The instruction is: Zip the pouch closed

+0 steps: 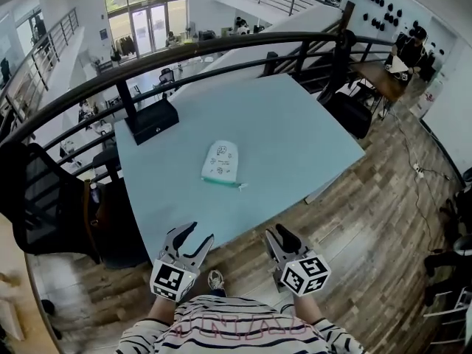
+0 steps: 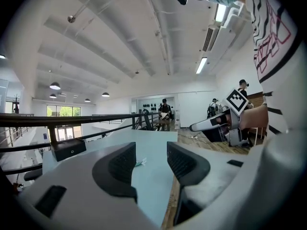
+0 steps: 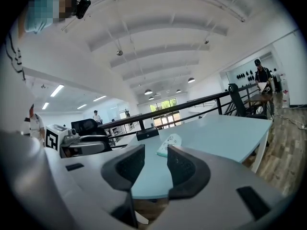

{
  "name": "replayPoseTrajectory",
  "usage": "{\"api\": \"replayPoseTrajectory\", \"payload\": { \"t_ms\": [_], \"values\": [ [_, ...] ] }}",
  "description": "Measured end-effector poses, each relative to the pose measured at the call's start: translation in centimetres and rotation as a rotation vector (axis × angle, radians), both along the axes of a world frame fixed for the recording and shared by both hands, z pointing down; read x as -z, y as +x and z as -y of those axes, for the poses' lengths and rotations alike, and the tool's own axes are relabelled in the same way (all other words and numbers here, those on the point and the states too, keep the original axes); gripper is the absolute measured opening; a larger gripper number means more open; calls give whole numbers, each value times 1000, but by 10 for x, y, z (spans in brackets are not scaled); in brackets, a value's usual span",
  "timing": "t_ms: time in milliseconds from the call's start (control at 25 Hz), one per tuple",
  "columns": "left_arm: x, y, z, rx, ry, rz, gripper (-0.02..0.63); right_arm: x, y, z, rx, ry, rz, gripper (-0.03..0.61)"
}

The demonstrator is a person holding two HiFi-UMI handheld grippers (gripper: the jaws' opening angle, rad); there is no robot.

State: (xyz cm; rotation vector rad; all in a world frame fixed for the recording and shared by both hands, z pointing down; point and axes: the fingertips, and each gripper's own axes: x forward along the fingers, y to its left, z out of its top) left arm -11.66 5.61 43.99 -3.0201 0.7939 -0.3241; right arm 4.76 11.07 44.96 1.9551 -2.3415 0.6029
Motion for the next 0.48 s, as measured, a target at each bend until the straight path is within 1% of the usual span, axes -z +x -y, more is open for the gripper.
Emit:
{"api": "replayPoseTrajectory", "payload": {
  "t_ms": [160, 320, 480],
  "values": [
    [-4, 1, 33, -11, -11, 12, 181, -6, -2, 37, -3, -11, 6, 146],
    [-6, -1, 60, -33, -6, 36, 181, -11, -5, 67, -8, -21, 8, 146],
    [-11, -4, 83, -27, -15, 46, 181, -20, -6, 93, 14, -37, -24, 146]
  ]
}}
